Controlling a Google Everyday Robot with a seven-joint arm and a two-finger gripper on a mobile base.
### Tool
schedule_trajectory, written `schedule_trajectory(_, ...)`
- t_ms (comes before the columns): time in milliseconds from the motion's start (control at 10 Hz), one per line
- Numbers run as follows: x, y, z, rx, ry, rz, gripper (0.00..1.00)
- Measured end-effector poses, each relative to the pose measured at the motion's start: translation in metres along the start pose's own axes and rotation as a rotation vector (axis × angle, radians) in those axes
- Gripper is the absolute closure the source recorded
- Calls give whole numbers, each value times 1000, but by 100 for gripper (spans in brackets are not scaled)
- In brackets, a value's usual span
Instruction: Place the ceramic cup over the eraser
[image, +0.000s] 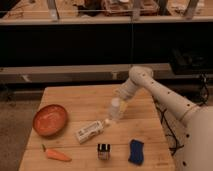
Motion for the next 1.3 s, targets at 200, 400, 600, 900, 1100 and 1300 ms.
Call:
schedule_trajectory(200,-1,2,2,-15,-56,8,53)
schedule_trajectory(400,-1,3,4,-38,-92,32,72)
schedule_trajectory(600,-2,5,8,-61,-125,60,92)
schedule_trajectory(900,3,6,8,-59,-143,75,100)
schedule_trajectory(1100,3,6,9,-59,-142,74,91)
schedule_trajectory(1300,3,6,9,-60,-142,73,73)
